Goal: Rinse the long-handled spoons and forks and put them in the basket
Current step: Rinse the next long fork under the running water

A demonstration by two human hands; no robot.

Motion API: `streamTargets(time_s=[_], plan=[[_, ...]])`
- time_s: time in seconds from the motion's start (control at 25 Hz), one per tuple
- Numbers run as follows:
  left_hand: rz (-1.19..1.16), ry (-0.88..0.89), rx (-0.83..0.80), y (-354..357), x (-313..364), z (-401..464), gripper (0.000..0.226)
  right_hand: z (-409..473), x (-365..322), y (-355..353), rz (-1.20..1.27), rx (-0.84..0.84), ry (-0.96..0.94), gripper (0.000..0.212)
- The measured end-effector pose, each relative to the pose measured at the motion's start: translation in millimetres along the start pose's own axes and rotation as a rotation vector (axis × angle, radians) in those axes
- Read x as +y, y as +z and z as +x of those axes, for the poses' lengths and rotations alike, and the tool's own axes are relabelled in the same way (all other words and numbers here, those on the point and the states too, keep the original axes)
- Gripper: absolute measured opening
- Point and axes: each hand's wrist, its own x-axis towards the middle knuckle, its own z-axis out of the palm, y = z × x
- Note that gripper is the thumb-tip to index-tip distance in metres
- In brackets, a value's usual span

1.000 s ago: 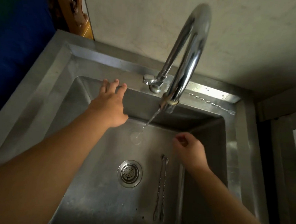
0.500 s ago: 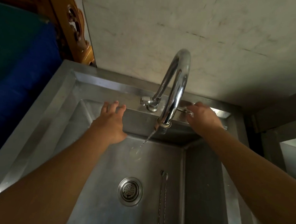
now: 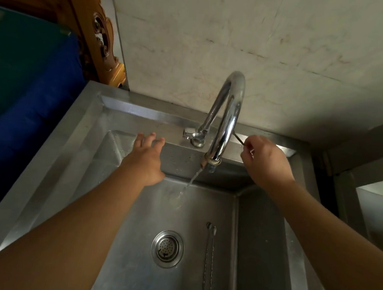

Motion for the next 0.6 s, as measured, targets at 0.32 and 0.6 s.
streamTargets(time_s=[0.32,0.6], plan=[[-0.277,-0.036,0.082,-5.8,0.9,-15.6,0.071,-86.5,-57.6,-33.8,0.678,-0.114,0.428,0.009],[-1.020,-0.042,0.060,45.9,24.7,-99.1,0.023,-118.6,-93.6,-8.3,1.178,-0.238,0.585,0.018]])
